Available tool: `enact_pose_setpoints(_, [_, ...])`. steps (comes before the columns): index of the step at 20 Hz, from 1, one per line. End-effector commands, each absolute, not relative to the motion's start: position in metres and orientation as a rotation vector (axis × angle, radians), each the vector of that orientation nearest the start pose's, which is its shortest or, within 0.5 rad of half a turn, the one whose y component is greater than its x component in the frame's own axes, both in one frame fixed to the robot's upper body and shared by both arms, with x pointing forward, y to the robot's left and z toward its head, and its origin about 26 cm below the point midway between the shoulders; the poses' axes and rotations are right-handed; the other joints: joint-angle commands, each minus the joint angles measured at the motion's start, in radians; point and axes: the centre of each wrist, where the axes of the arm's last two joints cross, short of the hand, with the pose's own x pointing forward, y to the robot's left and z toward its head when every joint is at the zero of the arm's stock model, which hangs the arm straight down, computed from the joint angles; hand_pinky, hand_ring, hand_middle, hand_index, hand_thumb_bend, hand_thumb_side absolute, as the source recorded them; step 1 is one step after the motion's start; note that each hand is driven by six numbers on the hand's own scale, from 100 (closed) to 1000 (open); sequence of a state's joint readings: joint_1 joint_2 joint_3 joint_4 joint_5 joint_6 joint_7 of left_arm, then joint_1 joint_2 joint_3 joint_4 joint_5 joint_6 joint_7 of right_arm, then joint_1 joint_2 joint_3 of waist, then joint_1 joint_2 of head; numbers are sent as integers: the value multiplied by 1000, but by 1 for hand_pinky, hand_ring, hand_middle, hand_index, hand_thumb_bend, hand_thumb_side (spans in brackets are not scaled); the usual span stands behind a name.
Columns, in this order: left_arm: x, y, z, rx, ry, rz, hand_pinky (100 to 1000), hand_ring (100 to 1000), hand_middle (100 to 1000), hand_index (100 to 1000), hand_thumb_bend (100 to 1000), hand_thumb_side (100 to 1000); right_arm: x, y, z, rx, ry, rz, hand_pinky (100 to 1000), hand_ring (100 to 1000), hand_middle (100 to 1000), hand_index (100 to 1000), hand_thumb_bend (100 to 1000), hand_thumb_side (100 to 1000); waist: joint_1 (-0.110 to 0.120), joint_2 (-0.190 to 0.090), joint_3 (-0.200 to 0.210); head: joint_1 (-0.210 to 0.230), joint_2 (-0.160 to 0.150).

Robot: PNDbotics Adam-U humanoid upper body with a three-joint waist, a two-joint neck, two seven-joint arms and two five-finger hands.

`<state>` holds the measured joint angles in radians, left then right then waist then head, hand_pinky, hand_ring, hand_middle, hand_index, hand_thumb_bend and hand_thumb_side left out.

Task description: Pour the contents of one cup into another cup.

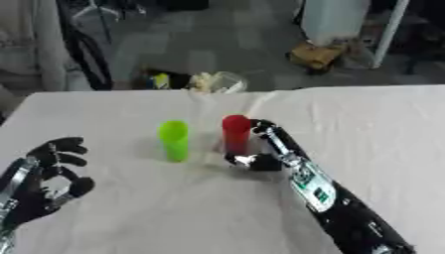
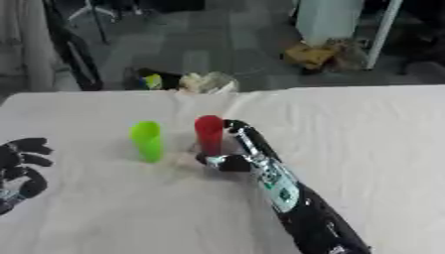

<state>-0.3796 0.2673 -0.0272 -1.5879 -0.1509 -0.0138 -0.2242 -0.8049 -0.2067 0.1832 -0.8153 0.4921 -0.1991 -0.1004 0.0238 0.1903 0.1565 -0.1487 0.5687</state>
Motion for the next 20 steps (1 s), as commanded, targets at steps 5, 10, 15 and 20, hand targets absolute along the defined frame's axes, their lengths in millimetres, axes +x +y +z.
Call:
enact_pose_setpoints(5, [362,256,131,128,-1913,-650,520,660,677,825,988,594,465,-201,80,-517,-1790,860,821,852,830,912,659,491,0,-7,12,-8,-16])
enact_pose_setpoints(10, [363,255,131,124,-1913,-653,520,660,677,825,987,595,467,-198,84,-532,-1803,848,821,847,825,906,657,490,-3,-5,19,-9,-18])
enact_pose_setpoints(15, [363,254,131,120,-1913,-655,520,659,676,825,984,596,469,-196,88,-551,-1816,828,822,843,819,898,653,491,-5,-4,27,-13,-21])
enact_pose_setpoints(20, [363,253,131,116,-1912,-657,520,659,676,825,982,597,471,-194,94,-583,-1836,800,819,829,806,884,631,487,-8,-5,30,-16,-23])
